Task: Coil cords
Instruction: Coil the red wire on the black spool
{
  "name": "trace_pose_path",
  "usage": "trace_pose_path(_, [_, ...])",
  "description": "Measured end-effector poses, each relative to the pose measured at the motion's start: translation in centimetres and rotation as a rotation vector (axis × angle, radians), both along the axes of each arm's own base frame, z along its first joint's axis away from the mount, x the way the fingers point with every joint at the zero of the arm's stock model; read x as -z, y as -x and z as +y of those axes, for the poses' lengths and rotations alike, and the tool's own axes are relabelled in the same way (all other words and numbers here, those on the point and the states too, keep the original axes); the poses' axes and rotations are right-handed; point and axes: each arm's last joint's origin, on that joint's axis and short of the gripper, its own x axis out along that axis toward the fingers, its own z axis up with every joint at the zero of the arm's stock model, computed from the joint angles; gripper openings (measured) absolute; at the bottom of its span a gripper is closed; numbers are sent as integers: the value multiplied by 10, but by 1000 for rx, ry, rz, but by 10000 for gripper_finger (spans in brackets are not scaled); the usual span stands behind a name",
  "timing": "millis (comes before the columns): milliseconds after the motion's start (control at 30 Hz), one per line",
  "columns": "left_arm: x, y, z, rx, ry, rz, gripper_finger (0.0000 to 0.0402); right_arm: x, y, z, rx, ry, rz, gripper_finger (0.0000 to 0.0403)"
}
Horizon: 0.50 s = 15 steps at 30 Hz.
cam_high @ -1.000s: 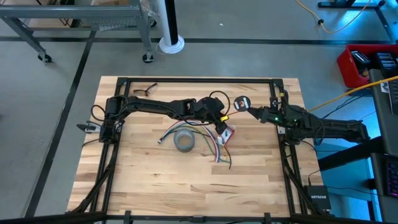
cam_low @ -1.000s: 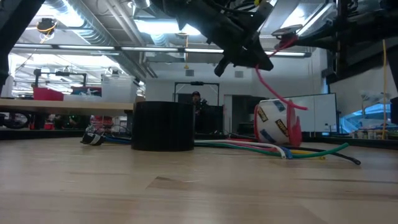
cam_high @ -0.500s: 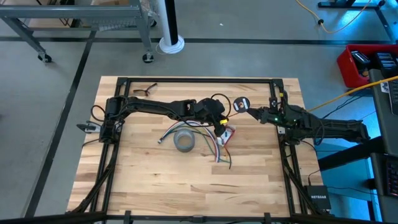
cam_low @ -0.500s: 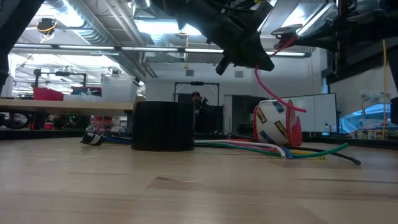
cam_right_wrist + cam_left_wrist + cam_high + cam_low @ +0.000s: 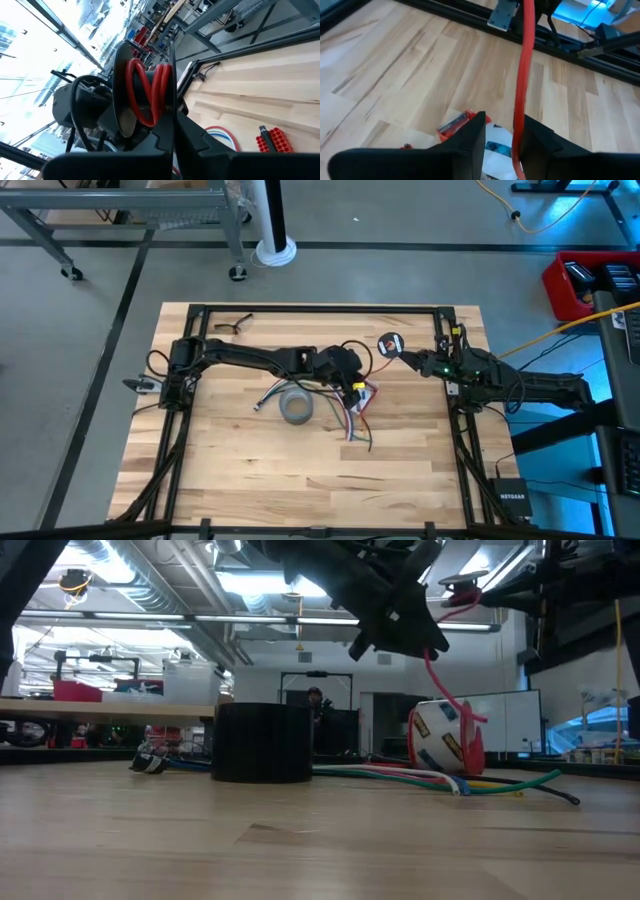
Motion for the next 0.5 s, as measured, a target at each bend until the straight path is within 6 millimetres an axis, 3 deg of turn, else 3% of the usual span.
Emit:
trace_pose_path(200, [1, 1, 0, -1, 0, 14, 81, 0, 0, 0, -1, 0, 2, 3])
trace_pose_path(400, [3, 2, 0, -33, 25, 37, 14, 1, 0, 1, -18, -1, 11, 3])
trace_pose_path(500, [3, 3, 1, -50, 46, 43, 7, 3, 0, 1, -42, -4, 30, 3])
